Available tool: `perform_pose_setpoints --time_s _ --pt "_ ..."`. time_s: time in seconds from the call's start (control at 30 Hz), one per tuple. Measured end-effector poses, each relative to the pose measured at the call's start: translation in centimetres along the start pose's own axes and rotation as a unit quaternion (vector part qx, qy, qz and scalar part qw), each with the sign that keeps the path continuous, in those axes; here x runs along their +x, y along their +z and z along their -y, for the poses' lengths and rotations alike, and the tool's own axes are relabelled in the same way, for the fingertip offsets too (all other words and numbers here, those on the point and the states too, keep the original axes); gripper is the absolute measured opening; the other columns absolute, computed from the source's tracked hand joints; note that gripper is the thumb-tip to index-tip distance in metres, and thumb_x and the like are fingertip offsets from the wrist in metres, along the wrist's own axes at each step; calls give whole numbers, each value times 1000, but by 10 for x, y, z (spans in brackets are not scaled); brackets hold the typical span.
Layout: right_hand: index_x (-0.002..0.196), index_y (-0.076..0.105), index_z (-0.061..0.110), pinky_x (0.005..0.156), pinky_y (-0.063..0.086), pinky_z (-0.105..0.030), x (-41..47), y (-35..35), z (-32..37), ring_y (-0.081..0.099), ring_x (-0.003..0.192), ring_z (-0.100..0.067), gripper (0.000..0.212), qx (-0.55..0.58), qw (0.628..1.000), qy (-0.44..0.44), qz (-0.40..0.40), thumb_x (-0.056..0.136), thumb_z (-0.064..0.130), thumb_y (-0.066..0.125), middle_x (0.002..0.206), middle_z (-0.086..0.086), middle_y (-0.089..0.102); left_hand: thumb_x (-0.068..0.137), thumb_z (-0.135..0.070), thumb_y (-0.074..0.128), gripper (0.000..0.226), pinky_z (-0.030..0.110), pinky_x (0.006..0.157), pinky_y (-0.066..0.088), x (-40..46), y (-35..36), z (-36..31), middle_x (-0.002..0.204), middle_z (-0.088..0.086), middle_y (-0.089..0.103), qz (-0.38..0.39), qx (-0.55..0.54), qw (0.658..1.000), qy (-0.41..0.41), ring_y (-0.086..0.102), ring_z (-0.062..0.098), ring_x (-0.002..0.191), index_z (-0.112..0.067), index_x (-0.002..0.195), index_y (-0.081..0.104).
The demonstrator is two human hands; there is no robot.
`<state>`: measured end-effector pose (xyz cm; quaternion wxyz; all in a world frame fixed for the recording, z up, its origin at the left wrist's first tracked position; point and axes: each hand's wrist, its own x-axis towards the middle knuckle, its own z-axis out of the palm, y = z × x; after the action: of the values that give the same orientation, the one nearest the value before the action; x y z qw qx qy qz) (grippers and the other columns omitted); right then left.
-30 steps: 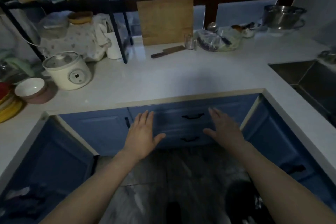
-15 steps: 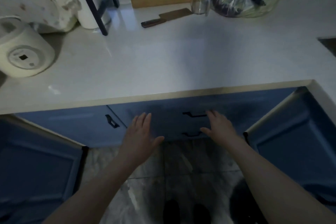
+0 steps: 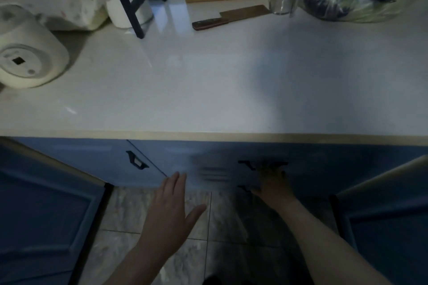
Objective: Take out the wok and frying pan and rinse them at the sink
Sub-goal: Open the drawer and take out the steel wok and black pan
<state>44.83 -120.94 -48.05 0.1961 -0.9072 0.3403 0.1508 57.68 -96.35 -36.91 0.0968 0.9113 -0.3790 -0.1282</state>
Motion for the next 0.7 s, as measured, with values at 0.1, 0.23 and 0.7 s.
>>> perform_pose_setpoints --time_s 0.1,0.23,0.7 --pt "156 6 23 115 27 -49 -1 11 -3 20 145 -29 85 20 1000 9 -4 92 56 51 161 -5 16 61 -92 -6 117 34 116 17 1 7 -5 158 -2 13 3 -8 1000 -13 9 17 146 -20 152 9" --pt "156 7 23 113 32 -46 -8 18 -1 18 146 -27 88 19 1000 16 -12 90 54 56 161 -4 16 66 -87 6 108 31 115 15 3 11 -18 158 -2 13 0 -10 1000 -8 8 16 146 -21 152 9" --pt "155 -10 17 117 23 -49 -100 45 9 1 151 -26 101 -48 997 -5 54 88 51 58 163 -5 -2 81 -78 13 94 37 113 13 -25 6 -14 159 5 11 -51 49 996 56 12 25 146 -14 151 11"
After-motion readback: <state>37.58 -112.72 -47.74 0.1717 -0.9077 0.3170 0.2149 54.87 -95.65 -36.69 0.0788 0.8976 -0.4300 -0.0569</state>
